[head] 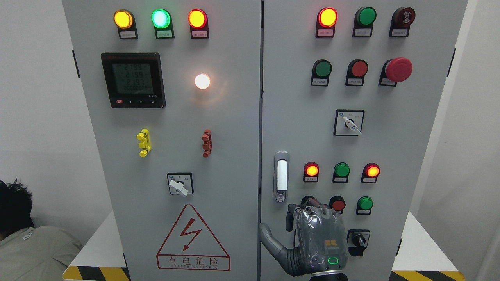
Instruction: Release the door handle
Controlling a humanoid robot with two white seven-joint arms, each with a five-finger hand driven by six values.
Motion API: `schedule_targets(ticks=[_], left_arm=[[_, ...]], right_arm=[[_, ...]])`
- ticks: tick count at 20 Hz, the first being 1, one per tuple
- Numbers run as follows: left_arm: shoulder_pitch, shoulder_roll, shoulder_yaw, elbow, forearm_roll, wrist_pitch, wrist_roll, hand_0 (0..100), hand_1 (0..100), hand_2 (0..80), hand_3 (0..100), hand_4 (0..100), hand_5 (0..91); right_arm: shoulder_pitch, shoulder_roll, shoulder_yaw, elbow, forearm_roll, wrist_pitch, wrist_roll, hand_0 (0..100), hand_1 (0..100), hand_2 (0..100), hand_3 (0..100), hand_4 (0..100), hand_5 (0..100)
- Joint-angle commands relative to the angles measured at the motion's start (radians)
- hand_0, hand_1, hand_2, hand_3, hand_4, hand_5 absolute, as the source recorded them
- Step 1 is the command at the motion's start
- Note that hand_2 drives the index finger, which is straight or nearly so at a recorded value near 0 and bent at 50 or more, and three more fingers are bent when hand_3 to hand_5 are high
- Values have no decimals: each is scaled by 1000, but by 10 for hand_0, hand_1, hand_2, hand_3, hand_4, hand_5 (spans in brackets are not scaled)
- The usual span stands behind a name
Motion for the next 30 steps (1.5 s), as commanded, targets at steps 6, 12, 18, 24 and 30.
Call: schedule_targets(ticks=[6, 12, 18, 24, 30], left_arm=[[0, 0, 0, 0, 0, 1, 0, 0, 0, 47, 106, 4, 0], [0, 2, 0, 0, 0, -1, 0, 0, 0, 47, 106, 4, 0], [0, 2, 0, 0, 0, -1, 0, 0, 0, 47, 105, 4, 0], [0, 2, 0, 0, 0, 1, 0, 0, 0, 46, 105, 4, 0], [0, 2, 0, 0, 0, -1, 0, 0, 0, 46, 105, 4, 0]], right_arm=[[-51, 3, -14, 23, 50, 2, 1, 178, 397, 786, 978, 694, 688], [-103, 4, -17, 55, 50, 14, 14, 171, 405, 779, 976, 695, 684], [-130, 4, -25, 80, 47, 34, 14, 179, 405, 771, 971, 692, 681], [-143, 6, -36, 89, 39, 41, 14, 187, 407, 766, 967, 689, 678], [-150, 6, -37, 101, 35, 47, 14, 196, 412, 765, 965, 689, 677]])
